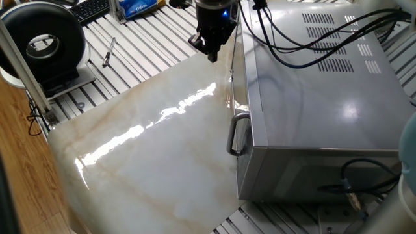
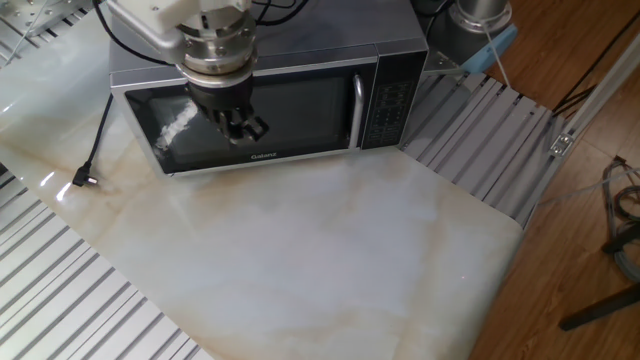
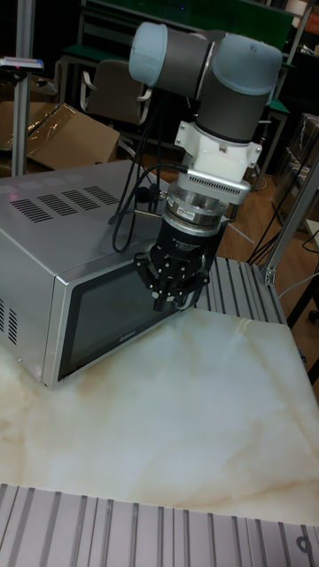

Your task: Open the microwave door

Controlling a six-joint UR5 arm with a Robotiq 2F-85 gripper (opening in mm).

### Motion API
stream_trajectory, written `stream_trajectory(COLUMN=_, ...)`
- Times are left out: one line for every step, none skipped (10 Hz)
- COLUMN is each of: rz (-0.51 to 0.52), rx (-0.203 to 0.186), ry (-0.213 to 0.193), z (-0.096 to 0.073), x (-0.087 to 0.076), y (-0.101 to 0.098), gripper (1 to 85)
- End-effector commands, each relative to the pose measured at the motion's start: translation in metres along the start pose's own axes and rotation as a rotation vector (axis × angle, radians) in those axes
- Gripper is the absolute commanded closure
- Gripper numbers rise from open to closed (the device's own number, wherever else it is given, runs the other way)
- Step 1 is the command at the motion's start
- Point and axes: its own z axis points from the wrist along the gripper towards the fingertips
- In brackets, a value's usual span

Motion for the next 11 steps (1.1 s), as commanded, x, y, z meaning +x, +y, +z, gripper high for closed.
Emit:
stream_trajectory(rz=-0.067, rx=-0.083, ry=0.070, z=-0.010, x=0.026, y=0.041, gripper=84.7)
stream_trajectory(rz=-0.142, rx=-0.084, ry=0.067, z=-0.012, x=0.031, y=0.050, gripper=84.7)
stream_trajectory(rz=-0.136, rx=-0.072, ry=0.070, z=-0.014, x=0.038, y=0.060, gripper=84.7)
stream_trajectory(rz=-0.146, rx=-0.018, ry=0.086, z=-0.015, x=0.049, y=0.062, gripper=84.7)
stream_trajectory(rz=-0.167, rx=-0.008, ry=0.090, z=-0.013, x=0.059, y=0.072, gripper=84.7)
stream_trajectory(rz=-0.200, rx=-0.022, ry=0.091, z=-0.010, x=0.066, y=0.083, gripper=84.7)
stream_trajectory(rz=-0.221, rx=-0.016, ry=0.085, z=-0.008, x=0.072, y=0.091, gripper=84.7)
stream_trajectory(rz=-0.229, rx=-0.007, ry=0.100, z=-0.007, x=0.082, y=0.094, gripper=84.7)
stream_trajectory(rz=-0.252, rx=0.011, ry=0.138, z=-0.010, x=0.096, y=0.089, gripper=84.7)
stream_trajectory(rz=-0.278, rx=-0.036, ry=0.162, z=-0.012, x=0.107, y=0.101, gripper=84.7)
stream_trajectory(rz=-0.301, rx=-0.093, ry=0.130, z=-0.012, x=0.104, y=0.118, gripper=84.7)
